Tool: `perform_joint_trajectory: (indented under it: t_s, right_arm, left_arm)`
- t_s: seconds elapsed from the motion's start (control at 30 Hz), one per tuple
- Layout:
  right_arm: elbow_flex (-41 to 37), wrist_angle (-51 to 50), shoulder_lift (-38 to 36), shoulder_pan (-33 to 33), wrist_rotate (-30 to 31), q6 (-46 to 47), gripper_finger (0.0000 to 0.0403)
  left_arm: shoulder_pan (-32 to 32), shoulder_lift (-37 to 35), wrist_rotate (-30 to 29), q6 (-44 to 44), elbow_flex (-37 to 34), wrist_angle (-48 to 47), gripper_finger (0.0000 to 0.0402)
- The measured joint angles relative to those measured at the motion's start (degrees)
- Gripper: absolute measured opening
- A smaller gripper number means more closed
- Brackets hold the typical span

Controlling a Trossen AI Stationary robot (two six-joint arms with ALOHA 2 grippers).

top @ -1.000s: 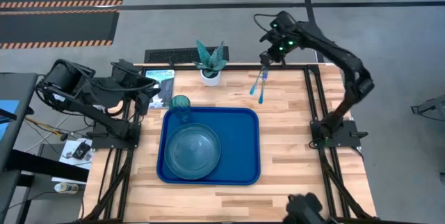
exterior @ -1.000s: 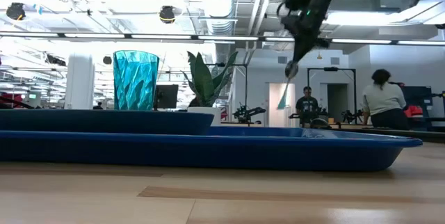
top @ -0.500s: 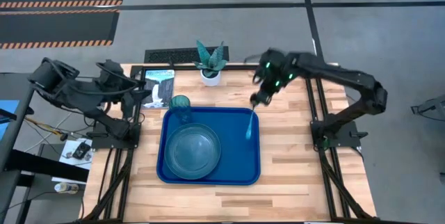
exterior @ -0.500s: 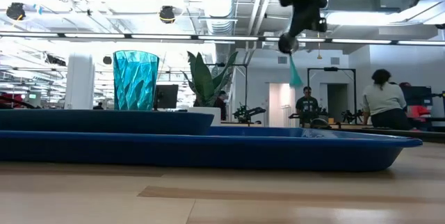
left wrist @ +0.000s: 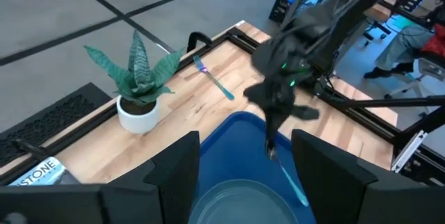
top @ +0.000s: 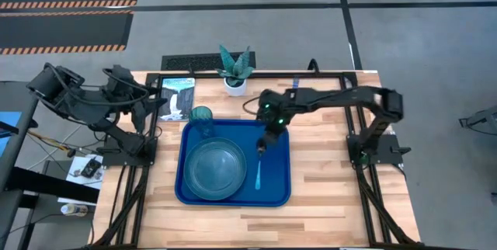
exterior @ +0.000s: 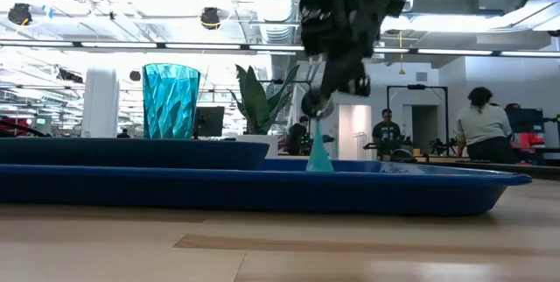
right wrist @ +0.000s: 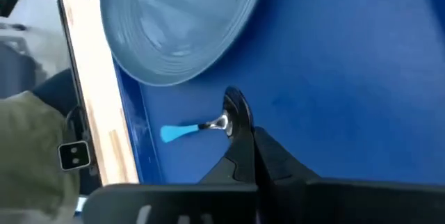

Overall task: Pick and place plate/cup/fork/spoon on tray
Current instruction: Put the blue spoon on the blue tray on the right of the plate

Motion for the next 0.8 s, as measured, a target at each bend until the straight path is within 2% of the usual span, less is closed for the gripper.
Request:
perform_joint_trajectory:
  t_s: [0.3, 0.47, 0.8]
  right_arm:
    - [0.0, 2.9, 7.3, -0.3, -1.1, -0.6, 0.0001]
    - [0.0, 5.4, 9.0, 0.5, -1.7, -0.1, 0.0001]
    - [0.0, 4.5, 9.8, -0.2, 1.6, 1.1, 0.0007]
  left_arm:
    - [0.0, 0.0, 0.4, 1.4, 0.0, 0.0, 0.0212]
    - [0.0, 0.0, -0.4, 1.5, 0.0, 0.0, 0.0212]
    - [0.0, 0.0, -1.0, 1.5, 0.0, 0.0, 0.0212]
